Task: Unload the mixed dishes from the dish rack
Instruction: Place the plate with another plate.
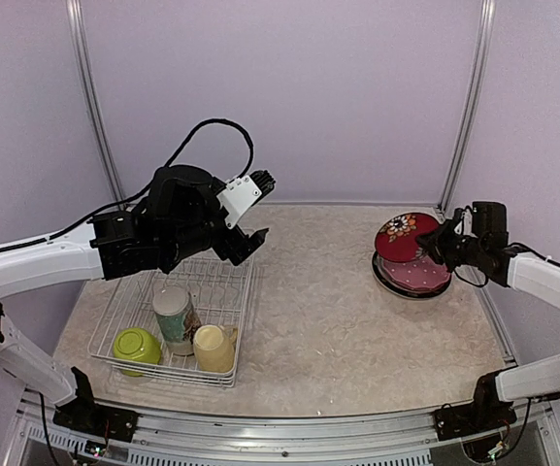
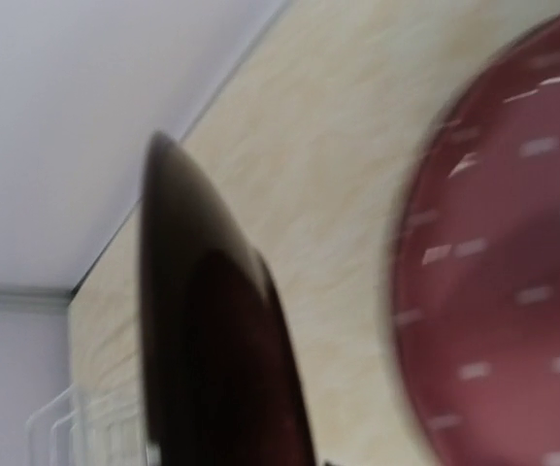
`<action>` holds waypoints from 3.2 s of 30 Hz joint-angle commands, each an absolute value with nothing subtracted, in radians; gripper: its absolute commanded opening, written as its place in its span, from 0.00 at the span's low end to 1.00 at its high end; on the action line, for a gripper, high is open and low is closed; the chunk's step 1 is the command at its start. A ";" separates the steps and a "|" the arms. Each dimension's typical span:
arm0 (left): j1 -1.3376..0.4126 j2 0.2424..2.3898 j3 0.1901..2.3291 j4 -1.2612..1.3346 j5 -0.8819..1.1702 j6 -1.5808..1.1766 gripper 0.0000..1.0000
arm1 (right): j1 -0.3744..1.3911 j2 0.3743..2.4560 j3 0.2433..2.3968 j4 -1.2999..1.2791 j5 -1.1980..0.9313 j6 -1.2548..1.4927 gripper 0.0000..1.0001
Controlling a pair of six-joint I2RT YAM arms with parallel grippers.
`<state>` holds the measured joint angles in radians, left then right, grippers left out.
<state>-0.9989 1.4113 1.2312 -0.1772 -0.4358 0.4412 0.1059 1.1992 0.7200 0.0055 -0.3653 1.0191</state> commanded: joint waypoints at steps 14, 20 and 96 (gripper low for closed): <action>-0.991 1.454 1.256 -0.169 -0.487 0.446 0.94 | -0.112 1.260 0.699 -0.069 -0.469 0.853 0.00; -0.990 1.471 1.256 -0.169 -0.499 0.461 0.94 | -0.112 1.316 0.731 -0.091 -0.441 0.812 0.02; -0.850 1.403 1.462 -0.701 -0.225 -0.114 0.99 | -0.003 1.081 0.847 -0.506 -0.049 0.506 1.00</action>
<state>-0.9134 1.4944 1.4475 -0.4702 -0.3645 0.1413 -0.0093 1.0912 0.8688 -0.5240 0.0132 0.5140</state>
